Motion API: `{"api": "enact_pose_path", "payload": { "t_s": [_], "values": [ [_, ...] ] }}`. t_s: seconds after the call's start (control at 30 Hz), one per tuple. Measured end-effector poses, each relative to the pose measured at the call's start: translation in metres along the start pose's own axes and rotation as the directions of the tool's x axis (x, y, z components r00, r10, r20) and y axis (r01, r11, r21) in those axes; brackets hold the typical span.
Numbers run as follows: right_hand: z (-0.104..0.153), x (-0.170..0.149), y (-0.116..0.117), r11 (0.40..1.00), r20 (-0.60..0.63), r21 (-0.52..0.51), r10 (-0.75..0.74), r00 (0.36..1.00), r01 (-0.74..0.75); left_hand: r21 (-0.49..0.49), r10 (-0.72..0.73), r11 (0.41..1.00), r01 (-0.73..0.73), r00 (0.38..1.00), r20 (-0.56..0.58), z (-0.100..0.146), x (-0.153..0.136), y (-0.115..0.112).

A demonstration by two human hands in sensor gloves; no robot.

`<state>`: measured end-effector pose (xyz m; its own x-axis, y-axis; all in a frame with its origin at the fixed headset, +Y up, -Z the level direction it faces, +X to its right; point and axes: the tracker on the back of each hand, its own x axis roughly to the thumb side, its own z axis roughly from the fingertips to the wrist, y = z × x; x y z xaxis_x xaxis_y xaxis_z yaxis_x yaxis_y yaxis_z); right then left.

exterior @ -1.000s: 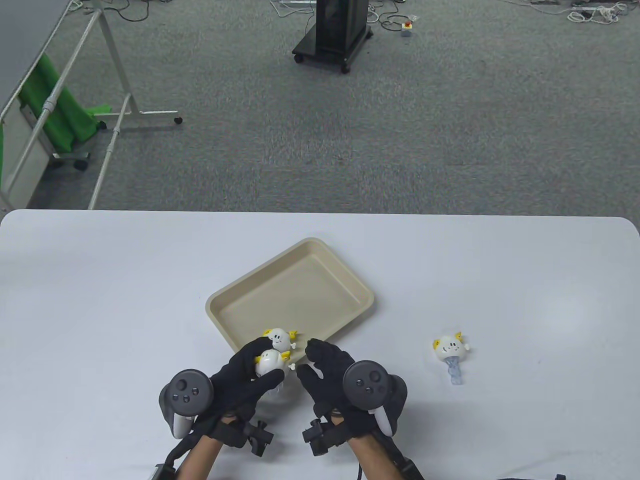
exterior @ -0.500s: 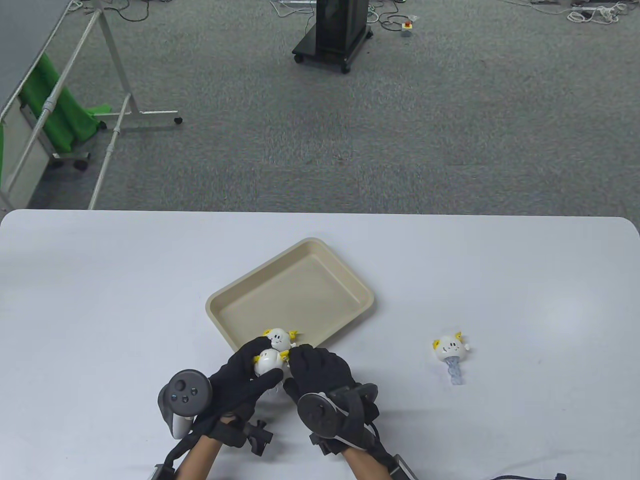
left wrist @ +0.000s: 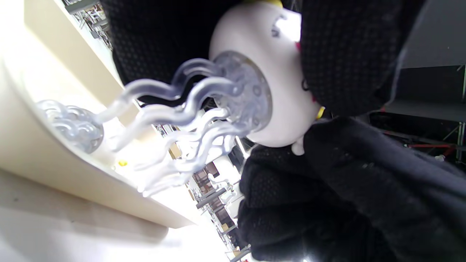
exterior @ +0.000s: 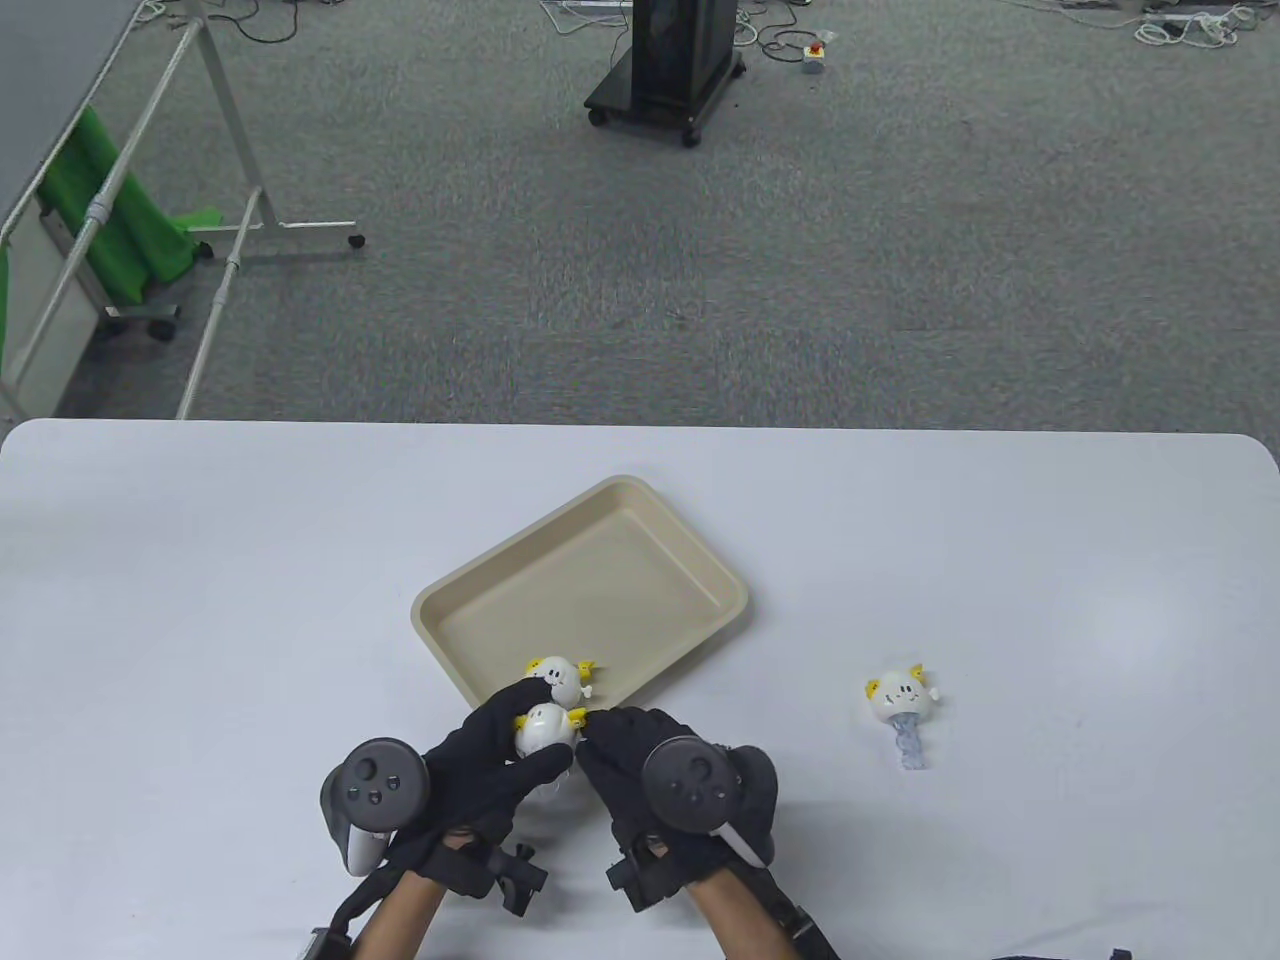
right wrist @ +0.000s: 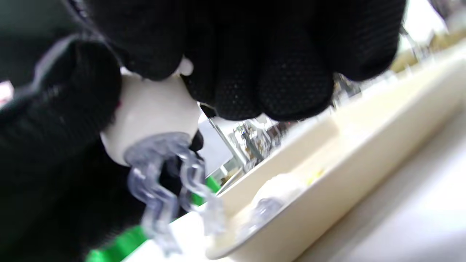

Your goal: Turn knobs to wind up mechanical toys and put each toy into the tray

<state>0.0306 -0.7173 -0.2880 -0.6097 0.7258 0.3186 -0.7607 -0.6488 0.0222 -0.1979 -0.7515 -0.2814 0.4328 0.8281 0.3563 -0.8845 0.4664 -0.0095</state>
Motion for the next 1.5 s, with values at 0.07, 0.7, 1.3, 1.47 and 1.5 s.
{"api": "enact_pose_path", "payload": {
  "t_s": [0.07,0.7,1.3,1.47,1.5],
  "values": [
    [-0.003,-0.014,-0.002,0.987,-0.129,0.039,-0.152,0.98,0.158,-0.014,-0.016,1.0,0.016,1.0,0.01,0.0,0.002,-0.003],
    [0.003,-0.037,0.001,0.926,-0.358,-0.054,-0.368,0.858,0.375,-0.006,-0.01,1.0,0.01,1.0,-0.009,0.001,-0.001,-0.005],
    [0.024,0.031,0.019,0.889,0.162,-0.228,0.436,0.885,-0.397,0.042,0.021,0.999,-0.02,1.0,-0.023,0.001,-0.005,0.003],
    [0.025,0.034,0.018,0.861,0.192,-0.283,0.482,0.855,-0.422,0.04,0.033,0.999,-0.032,0.999,-0.026,0.002,-0.004,0.003],
    [0.025,0.035,0.017,0.849,0.203,-0.297,0.504,0.84,-0.437,0.034,0.044,0.998,-0.043,0.999,-0.03,0.001,-0.004,0.003]
  ]
}}
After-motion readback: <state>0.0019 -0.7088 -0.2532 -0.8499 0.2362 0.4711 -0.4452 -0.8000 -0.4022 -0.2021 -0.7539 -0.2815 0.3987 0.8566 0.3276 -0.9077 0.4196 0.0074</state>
